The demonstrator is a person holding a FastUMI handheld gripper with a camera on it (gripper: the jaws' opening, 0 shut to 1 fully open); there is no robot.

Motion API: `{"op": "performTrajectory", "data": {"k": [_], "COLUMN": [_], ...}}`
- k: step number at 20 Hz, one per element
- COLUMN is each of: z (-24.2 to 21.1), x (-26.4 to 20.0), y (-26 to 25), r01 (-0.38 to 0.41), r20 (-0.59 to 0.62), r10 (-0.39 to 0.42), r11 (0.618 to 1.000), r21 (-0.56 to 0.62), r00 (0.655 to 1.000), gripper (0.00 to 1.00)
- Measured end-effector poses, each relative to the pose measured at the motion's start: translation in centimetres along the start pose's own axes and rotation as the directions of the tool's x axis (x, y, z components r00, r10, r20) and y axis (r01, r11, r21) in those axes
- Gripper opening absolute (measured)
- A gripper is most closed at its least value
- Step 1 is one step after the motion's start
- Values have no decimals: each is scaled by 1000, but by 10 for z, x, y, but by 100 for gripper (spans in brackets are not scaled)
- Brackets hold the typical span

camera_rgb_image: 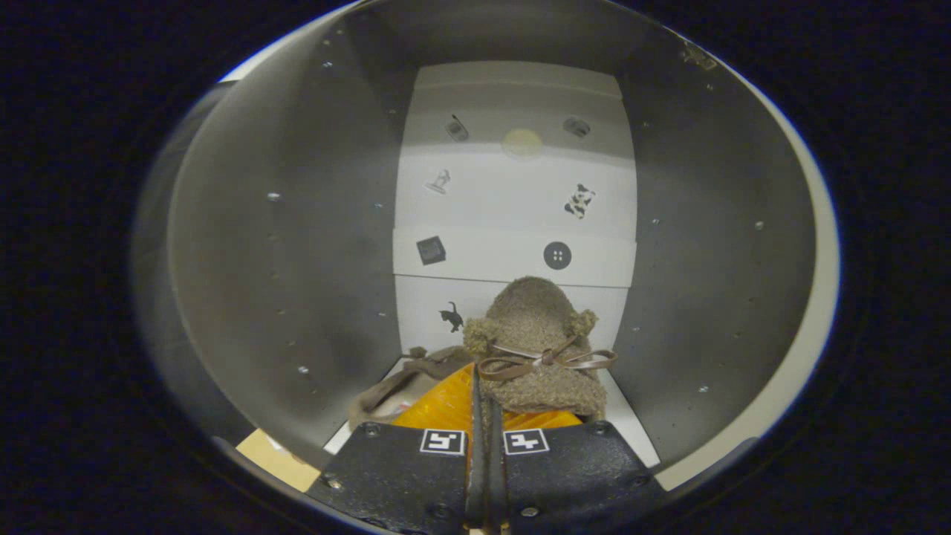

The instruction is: Open the shoe cabinet door, grab the shoes and put them into the shoe cabinet, then close the shoe cabinet door.

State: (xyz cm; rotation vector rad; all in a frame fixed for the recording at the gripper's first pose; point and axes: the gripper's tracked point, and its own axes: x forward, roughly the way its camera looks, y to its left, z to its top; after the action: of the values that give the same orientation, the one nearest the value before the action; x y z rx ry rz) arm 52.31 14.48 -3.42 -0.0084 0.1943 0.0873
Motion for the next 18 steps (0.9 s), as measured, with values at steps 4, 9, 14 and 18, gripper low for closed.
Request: {"op": "performTrajectory", "data": {"k": [4,9,14,18], "z": [-30,-54,-62,-64], "x": [49,73,84,79], "y": [-8,-18,-23,-19], "r01": [18,79,104,96], "r20": [-81,-177,-267,-301], "r10": [-16,-71,-83,-78], "r11": [1000,996,992,994], "r21": [14,36,65,43], "r00": [997,982,960,950], "gripper": [6,6,13,37]}}
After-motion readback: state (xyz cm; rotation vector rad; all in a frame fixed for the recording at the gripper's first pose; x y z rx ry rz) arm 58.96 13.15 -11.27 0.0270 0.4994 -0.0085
